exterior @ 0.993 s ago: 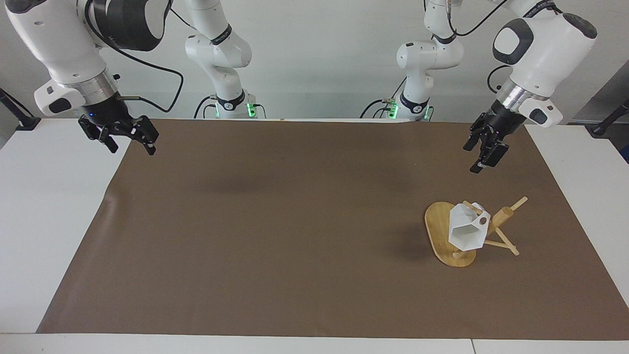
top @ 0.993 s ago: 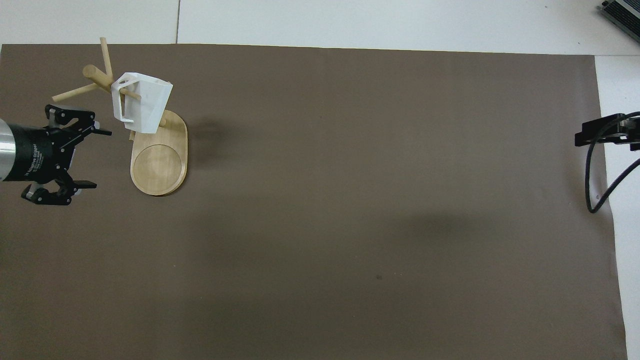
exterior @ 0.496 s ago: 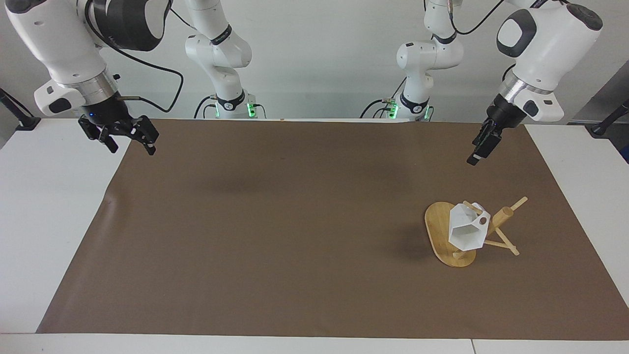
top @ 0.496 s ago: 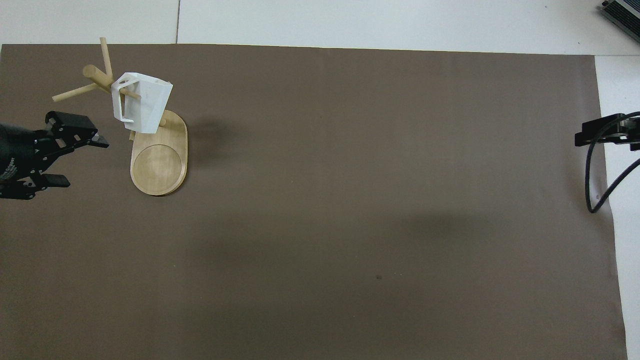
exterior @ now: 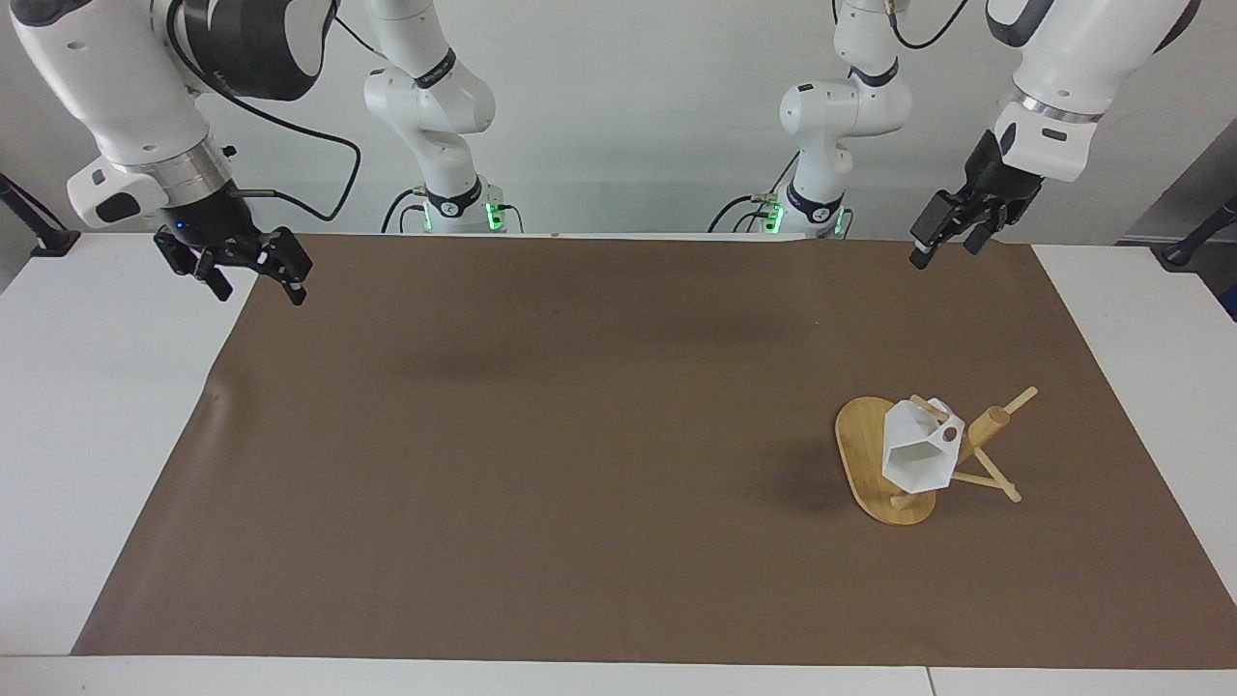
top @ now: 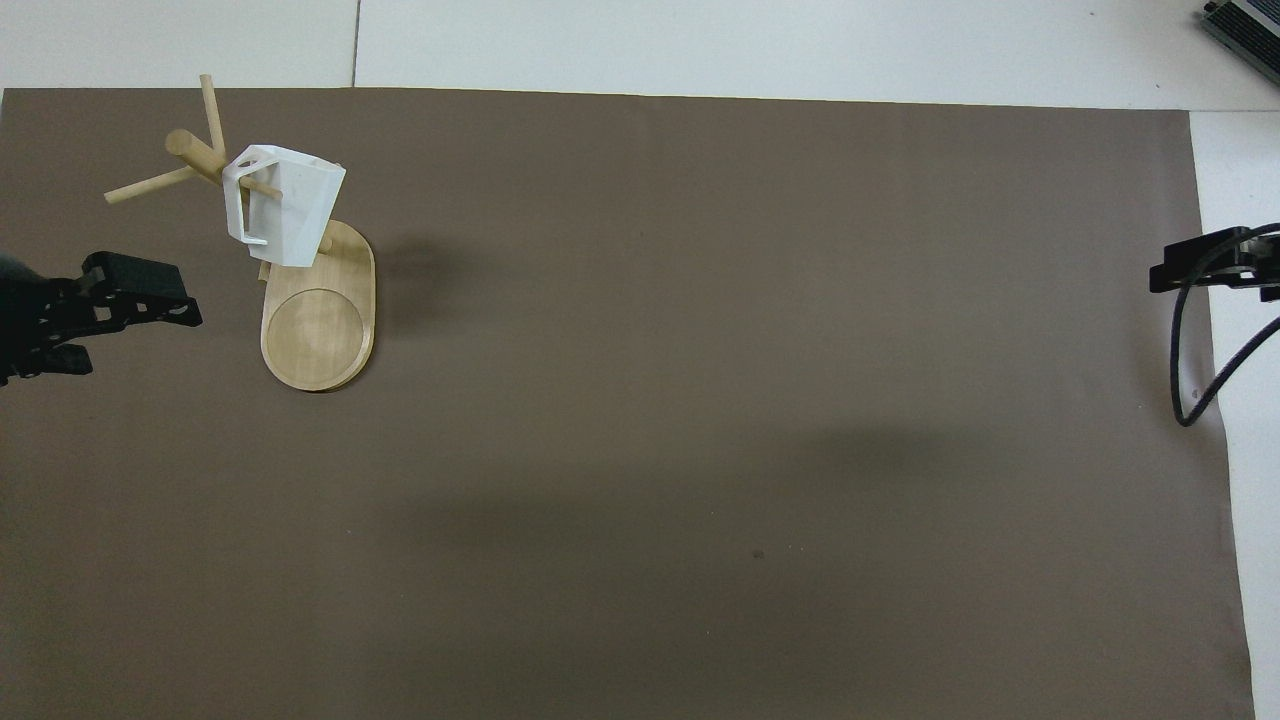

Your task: Hang cup on rack

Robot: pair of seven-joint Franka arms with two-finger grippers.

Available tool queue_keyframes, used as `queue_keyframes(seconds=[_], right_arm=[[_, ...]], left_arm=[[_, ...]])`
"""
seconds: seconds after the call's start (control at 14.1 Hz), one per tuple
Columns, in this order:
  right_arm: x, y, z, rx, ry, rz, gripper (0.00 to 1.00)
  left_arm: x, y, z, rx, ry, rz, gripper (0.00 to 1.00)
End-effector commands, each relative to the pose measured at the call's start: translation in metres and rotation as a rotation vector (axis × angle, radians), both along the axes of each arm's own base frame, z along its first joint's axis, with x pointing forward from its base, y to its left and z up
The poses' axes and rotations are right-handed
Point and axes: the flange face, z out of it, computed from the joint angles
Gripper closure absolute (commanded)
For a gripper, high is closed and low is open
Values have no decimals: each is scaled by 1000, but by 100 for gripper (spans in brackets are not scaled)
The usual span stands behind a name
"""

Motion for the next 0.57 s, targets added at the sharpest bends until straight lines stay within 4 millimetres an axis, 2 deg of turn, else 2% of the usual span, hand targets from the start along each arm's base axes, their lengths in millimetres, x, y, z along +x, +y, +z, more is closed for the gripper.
queue_keyframes(seconds=[0.0, 0.28, 0.5], right_arm=[[-4, 2, 0, 5, 0, -15, 0], [-4, 2, 1, 3, -2, -15, 0], [-4, 2, 1, 5, 0, -15, 0]], left_arm=[[-6, 1, 15, 36, 8, -130, 0], [-17, 3, 21, 44, 24, -206, 0], [-17, 4, 21, 44, 28, -214, 0]])
